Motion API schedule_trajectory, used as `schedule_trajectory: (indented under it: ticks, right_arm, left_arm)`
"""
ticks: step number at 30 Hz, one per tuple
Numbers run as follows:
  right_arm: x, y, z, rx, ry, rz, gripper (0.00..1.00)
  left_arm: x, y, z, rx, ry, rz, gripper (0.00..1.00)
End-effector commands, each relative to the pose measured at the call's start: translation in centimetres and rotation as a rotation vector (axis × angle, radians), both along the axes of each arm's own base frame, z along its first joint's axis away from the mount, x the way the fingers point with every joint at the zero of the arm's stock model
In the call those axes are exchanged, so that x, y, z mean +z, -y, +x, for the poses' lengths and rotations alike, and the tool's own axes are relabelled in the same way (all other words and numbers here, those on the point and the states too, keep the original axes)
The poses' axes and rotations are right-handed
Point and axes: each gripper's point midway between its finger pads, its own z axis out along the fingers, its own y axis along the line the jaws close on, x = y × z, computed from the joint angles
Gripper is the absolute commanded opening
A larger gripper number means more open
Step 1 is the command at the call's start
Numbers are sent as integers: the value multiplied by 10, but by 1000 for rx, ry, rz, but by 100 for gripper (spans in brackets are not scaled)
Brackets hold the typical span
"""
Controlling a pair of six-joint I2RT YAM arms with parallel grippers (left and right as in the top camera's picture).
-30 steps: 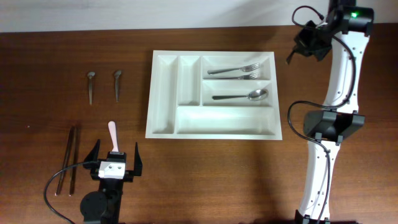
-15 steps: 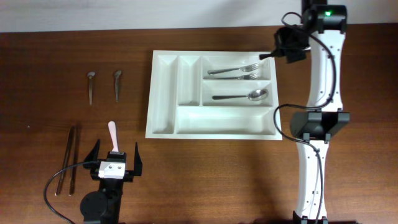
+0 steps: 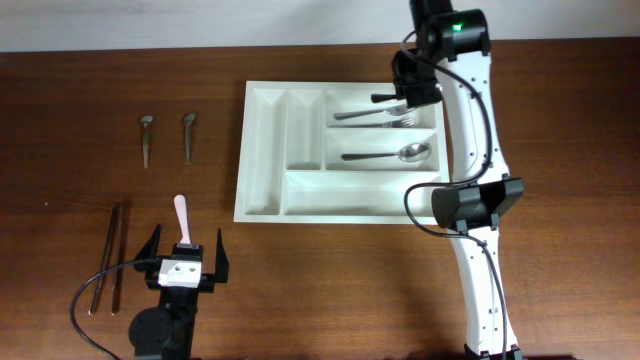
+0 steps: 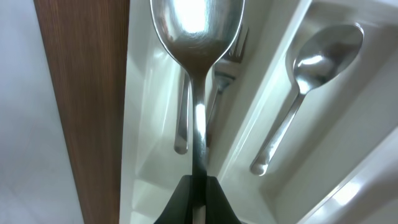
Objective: Pack container
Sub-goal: 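Lift the spoon and carry it over the tray's second compartment, then lower the spoon beside the first spoon and open the right gripper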
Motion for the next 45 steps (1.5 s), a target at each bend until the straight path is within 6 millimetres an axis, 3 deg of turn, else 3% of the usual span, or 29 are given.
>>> schedule_trajectory:
  ticks: [1, 5, 11, 18, 36, 45]
  right_arm:
    - [16, 3, -3, -87, 26, -42, 4]
    - [9, -3, -6, -104, 4, -61, 4]
    - [-16, -6, -16, -92, -81, -107, 4]
    - [-43, -24, -34, -127, -195, -100, 4]
    - [-47, -45, -42, -103, -206, -111, 4]
    - [-73, -49, -60, -78, -301, -165, 4]
  left_arm:
    - [-2, -2, 0, 10, -1, -2, 99]
    - [-2, -2, 0, 10, -1, -2, 99]
    - [-2, -2, 0, 10, -1, -2, 99]
    - [-2, -2, 0, 10, 0, -2, 99]
    - [-2, -2, 0, 10, -1, -2, 99]
    - [-2, -2, 0, 10, -1, -2, 99]
